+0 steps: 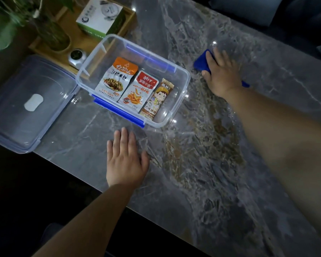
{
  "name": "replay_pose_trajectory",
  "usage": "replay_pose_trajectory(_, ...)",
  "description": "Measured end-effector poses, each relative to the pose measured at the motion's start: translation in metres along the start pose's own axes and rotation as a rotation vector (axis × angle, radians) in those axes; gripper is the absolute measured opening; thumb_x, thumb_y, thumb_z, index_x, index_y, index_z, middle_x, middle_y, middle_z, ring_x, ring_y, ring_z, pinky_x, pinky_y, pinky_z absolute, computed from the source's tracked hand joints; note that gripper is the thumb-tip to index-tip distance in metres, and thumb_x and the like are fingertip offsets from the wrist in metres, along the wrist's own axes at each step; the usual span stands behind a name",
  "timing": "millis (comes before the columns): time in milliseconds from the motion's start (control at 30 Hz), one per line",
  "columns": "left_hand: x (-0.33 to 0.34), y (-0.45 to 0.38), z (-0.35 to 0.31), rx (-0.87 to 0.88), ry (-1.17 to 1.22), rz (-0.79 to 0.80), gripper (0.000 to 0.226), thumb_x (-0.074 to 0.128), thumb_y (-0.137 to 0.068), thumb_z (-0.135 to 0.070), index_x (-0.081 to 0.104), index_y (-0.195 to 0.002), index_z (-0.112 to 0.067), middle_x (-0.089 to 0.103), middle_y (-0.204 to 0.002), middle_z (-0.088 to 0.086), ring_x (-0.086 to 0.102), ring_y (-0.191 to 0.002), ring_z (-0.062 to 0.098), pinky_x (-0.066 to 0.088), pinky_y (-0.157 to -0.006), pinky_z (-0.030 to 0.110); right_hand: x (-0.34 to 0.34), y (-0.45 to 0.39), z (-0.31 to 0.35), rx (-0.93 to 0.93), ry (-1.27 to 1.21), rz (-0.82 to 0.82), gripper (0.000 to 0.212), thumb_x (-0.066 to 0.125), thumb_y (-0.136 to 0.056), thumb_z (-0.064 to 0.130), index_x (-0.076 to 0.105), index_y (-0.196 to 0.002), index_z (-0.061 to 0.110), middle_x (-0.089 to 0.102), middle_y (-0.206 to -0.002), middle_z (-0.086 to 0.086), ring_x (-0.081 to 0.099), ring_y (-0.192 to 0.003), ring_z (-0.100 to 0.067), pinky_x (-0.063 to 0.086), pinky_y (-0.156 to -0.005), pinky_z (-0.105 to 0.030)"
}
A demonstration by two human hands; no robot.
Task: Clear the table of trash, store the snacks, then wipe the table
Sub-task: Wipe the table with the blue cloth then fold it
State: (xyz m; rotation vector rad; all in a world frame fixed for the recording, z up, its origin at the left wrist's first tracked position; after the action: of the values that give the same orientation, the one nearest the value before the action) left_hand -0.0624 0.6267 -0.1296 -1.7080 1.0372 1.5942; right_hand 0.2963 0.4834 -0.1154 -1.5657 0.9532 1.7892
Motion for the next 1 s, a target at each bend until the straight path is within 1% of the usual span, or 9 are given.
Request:
replay_pose_trajectory(67, 0.001, 0.0, 0.0, 0.001, -0.007, 0.0, 0.067, 0.033, -0.093, -0.046, 0.028, -0.147, -0.007, 0.024, -0.157, 0.015, 0.011, -0.147, 0.028, 0.004, -0.119, 0.045, 0.005, -0.002, 0.0, -0.031, 0.01, 0.033, 0.058, 0.018, -0.1, 0.045, 0.008, -0.152, 0.019, 0.002, -0.162, -0.004, 0.004, -0.148, -0.029, 0.011, -0.117, -0.054)
replay_pose_trajectory(233, 0.002, 0.0, -0.001, 0.009, -0.015, 0.014, 0.068, 0.03, -0.093, -0.046, 0.026, -0.148, -0.006, 0.022, -0.157, 0.015, 0.009, -0.147, 0.028, 0.004, -0.119, 0.046, 0.015, 0.028, 0.018, -0.087, -0.017, 0.07, 0.059, 0.014, -0.1, 0.044, 0.011, -0.151, 0.014, 0.005, -0.162, -0.007, 0.006, -0.148, -0.025, 0.009, -0.118, -0.051)
replay_pose_trajectory(333, 0.001, 0.0, -0.002, 0.014, -0.023, 0.016, 0.068, 0.027, -0.094, -0.047, 0.024, -0.149, -0.006, 0.02, -0.158, 0.016, 0.007, -0.147, 0.028, 0.004, -0.119, 0.046, 0.019, 0.068, 0.042, -0.143, 0.002, 0.051, 0.06, 0.015, -0.099, 0.045, 0.017, -0.15, 0.013, 0.01, -0.161, -0.009, 0.009, -0.148, -0.026, 0.01, -0.118, -0.049)
replay_pose_trajectory(467, 0.001, 0.001, -0.002, 0.025, -0.016, 0.03, 0.068, 0.025, -0.095, -0.047, 0.022, -0.149, -0.006, 0.017, -0.158, 0.016, 0.005, -0.148, 0.029, 0.003, -0.119, 0.047, 0.027, 0.137, 0.083, -0.213, 0.017, 0.05, 0.059, 0.016, -0.1, 0.046, 0.022, -0.148, 0.013, 0.019, -0.159, -0.009, 0.015, -0.147, -0.026, 0.017, -0.117, -0.053)
replay_pose_trajectory(533, 0.001, 0.001, -0.002, 0.031, -0.01, 0.038, 0.069, 0.024, -0.095, -0.047, 0.022, -0.15, -0.005, 0.016, -0.159, 0.016, 0.004, -0.148, 0.029, 0.002, -0.119, 0.047, 0.036, 0.171, 0.108, -0.26, 0.008, 0.077, 0.057, 0.016, -0.1, 0.045, 0.019, -0.149, 0.014, 0.018, -0.159, -0.008, 0.014, -0.147, -0.025, 0.013, -0.118, -0.053)
replay_pose_trajectory(600, 0.001, 0.0, -0.002, 0.037, -0.001, 0.041, 0.069, 0.022, -0.095, -0.047, 0.022, -0.149, -0.005, 0.016, -0.158, 0.017, 0.005, -0.147, 0.03, 0.003, -0.119, 0.047, 0.044, 0.204, 0.133, -0.321, 0.025, 0.083, 0.056, 0.019, -0.1, 0.044, 0.02, -0.148, 0.015, 0.018, -0.159, -0.007, 0.015, -0.147, -0.024, 0.011, -0.118, -0.051)
replay_pose_trajectory(867, 0.001, 0.0, 0.0, 0.052, 0.027, 0.069, 0.068, 0.023, -0.096, -0.046, 0.018, -0.151, -0.006, 0.011, -0.16, 0.016, 0.002, -0.147, 0.03, 0.002, -0.119, 0.048, 0.063, 0.317, 0.185, -0.493, -0.04, 0.111, 0.052, 0.036, -0.097, 0.038, 0.035, -0.143, 0.014, 0.034, -0.154, -0.007, 0.029, -0.143, -0.026, 0.021, -0.115, -0.055)
replay_pose_trajectory(933, 0.0, 0.0, 0.0, 0.054, 0.05, 0.089, 0.067, 0.024, -0.097, -0.046, 0.018, -0.151, -0.006, 0.01, -0.16, 0.015, 0.001, -0.148, 0.03, 0.0, -0.119, 0.047, 0.061, 0.329, 0.187, -0.502, -0.085, 0.114, 0.047, 0.038, -0.098, 0.035, 0.041, -0.141, 0.015, 0.038, -0.152, -0.005, 0.031, -0.142, -0.023, 0.02, -0.116, -0.052)
replay_pose_trajectory(1000, -0.003, -0.001, 0.001, 0.054, 0.086, 0.093, 0.065, 0.025, -0.098, -0.045, 0.018, -0.151, -0.007, 0.009, -0.16, 0.014, 0.0, -0.148, 0.029, -0.001, -0.119, 0.046, 0.055, 0.325, 0.181, -0.449, -0.244, 0.137, 0.042, 0.039, -0.099, 0.032, 0.047, -0.137, 0.016, 0.042, -0.15, -0.002, 0.032, -0.142, -0.017, 0.018, -0.118, -0.044)
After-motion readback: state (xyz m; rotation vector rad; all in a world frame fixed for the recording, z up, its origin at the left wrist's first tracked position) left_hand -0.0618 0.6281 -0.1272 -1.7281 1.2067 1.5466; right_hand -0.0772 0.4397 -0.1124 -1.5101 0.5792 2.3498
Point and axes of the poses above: each hand's wrist, its own y-axis away from the middle knuckle, its own x-axis out of the palm, z = x × y, the point moved 7 cm from there along -y, towards the middle knuckle
